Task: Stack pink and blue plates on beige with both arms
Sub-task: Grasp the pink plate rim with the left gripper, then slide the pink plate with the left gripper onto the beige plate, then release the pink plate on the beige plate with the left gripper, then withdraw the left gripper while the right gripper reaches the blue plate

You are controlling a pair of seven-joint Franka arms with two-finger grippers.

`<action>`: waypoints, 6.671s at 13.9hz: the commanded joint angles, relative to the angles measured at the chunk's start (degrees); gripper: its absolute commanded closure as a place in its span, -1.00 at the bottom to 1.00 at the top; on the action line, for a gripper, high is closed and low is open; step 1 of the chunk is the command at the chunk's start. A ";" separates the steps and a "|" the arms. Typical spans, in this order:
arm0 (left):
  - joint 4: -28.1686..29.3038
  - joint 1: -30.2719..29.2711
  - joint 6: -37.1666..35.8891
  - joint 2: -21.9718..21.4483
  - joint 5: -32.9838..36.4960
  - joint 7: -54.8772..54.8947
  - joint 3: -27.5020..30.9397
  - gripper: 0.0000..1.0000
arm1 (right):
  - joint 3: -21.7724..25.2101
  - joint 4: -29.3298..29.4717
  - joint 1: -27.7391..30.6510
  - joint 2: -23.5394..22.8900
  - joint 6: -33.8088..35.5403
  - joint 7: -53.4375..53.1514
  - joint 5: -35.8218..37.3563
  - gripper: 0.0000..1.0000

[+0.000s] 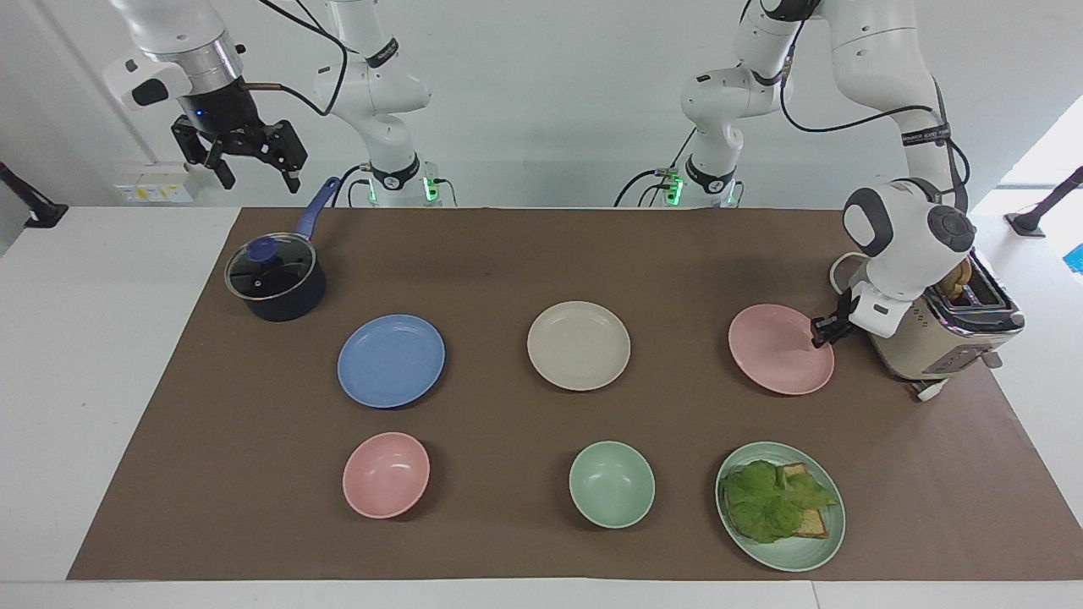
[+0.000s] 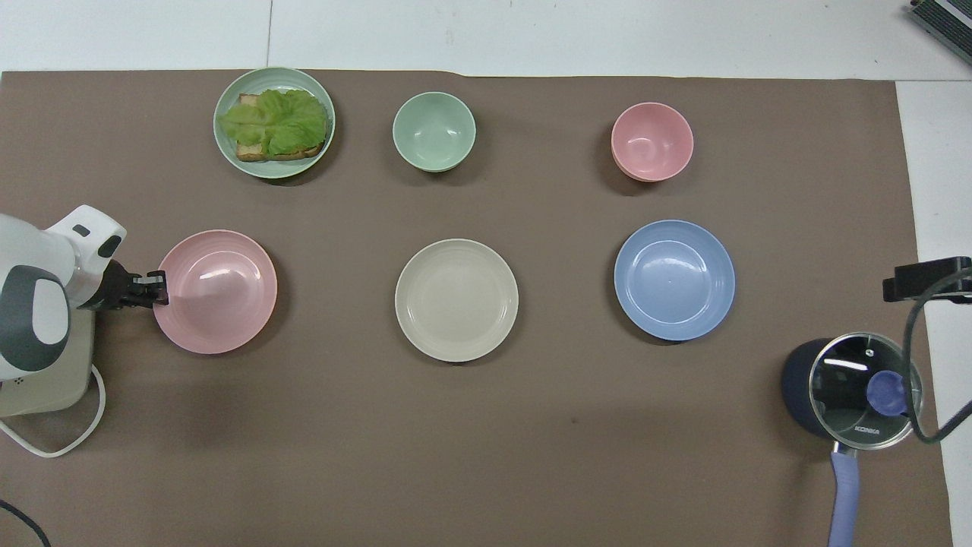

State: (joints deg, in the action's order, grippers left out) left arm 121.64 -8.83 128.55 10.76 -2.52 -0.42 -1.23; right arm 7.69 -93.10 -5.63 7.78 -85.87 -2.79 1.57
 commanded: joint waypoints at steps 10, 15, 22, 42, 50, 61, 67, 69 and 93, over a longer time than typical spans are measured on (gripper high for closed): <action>-6.06 0.56 -13.23 -2.49 0.06 -0.02 -0.70 1.00 | -0.22 -0.07 0.44 0.48 0.53 1.38 0.10 -1.00; -8.43 5.99 -19.38 -6.18 -0.82 -8.77 -1.58 1.00 | -0.22 -0.07 0.44 0.48 0.53 1.38 0.10 -1.00; -8.70 20.14 -19.22 -7.06 -3.89 -26.27 -1.58 1.00 | -0.22 -0.07 0.44 0.40 0.53 1.38 0.10 -1.00; -5.36 35.55 -0.32 -1.18 -9.08 -32.01 -1.50 0.76 | 0.39 -4.29 1.06 0.48 -6.41 2.70 0.10 -1.00; -6.58 33.27 -5.04 -0.91 -6.73 -30.60 -1.06 -1.00 | 0.39 -5.51 1.06 -0.30 -7.02 2.87 0.10 -1.00; -13.87 13.85 -21.49 -8.21 1.88 -5.56 -0.62 -1.00 | 0.13 -16.23 0.35 -12.43 -27.83 5.94 -4.03 -1.00; -16.51 11.46 -26.06 -12.07 2.52 -1.96 -0.01 -1.00 | 0.04 -22.65 0.35 -17.35 -38.92 9.03 -4.47 -1.00; -18.70 11.46 -29.56 -12.95 2.52 -1.51 0.26 -1.00 | 0.13 -23.01 0.44 -20.07 -41.29 8.85 -5.00 -1.00; -26.10 11.55 -36.79 -14.54 3.31 -2.04 0.44 -1.00 | -0.05 -22.40 0.35 -24.65 -43.07 10.17 -9.66 1.00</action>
State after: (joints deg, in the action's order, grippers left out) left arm 96.07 3.27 92.57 -3.78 -0.22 -2.71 -0.48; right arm 7.91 -116.74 -5.67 -15.69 -129.07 5.21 -6.70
